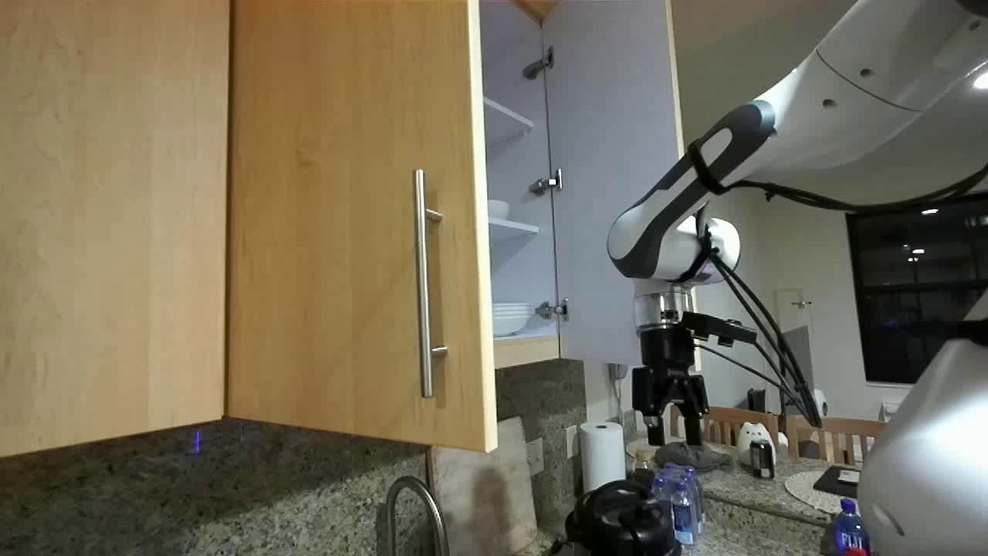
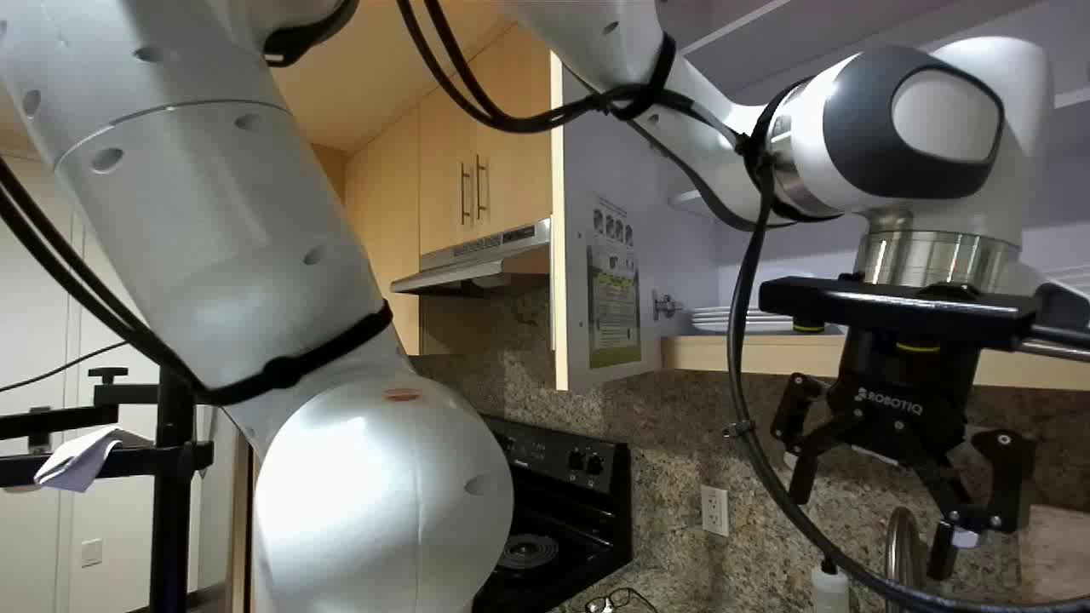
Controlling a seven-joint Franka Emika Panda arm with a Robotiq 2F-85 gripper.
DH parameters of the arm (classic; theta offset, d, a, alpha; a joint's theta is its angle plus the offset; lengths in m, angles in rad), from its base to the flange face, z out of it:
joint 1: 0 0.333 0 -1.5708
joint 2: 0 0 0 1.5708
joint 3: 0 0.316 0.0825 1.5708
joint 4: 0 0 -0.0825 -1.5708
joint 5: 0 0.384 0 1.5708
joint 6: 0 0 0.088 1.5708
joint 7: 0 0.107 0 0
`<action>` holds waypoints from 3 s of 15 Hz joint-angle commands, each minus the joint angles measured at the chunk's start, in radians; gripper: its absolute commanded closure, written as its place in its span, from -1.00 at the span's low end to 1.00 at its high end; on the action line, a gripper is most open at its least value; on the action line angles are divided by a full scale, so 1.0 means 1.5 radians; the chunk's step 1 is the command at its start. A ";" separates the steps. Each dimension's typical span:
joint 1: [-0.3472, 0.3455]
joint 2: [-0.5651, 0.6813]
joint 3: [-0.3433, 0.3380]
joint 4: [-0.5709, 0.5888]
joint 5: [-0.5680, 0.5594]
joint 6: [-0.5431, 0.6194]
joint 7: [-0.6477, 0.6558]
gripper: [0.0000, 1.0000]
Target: Close the left door on the open upper cabinet
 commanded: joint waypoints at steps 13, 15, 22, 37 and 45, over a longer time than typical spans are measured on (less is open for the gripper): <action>-0.016 0.003 0.015 0.001 0.007 -0.001 -0.007 -1.00; -0.016 0.003 0.015 0.001 0.007 -0.001 -0.007 -1.00; -0.007 -0.025 0.044 -0.003 -0.017 -0.013 -0.032 -1.00; 0.085 -0.313 0.099 0.022 -0.148 -0.127 -0.176 -1.00; 0.176 -0.383 0.135 0.085 -0.146 -0.154 -0.183 -1.00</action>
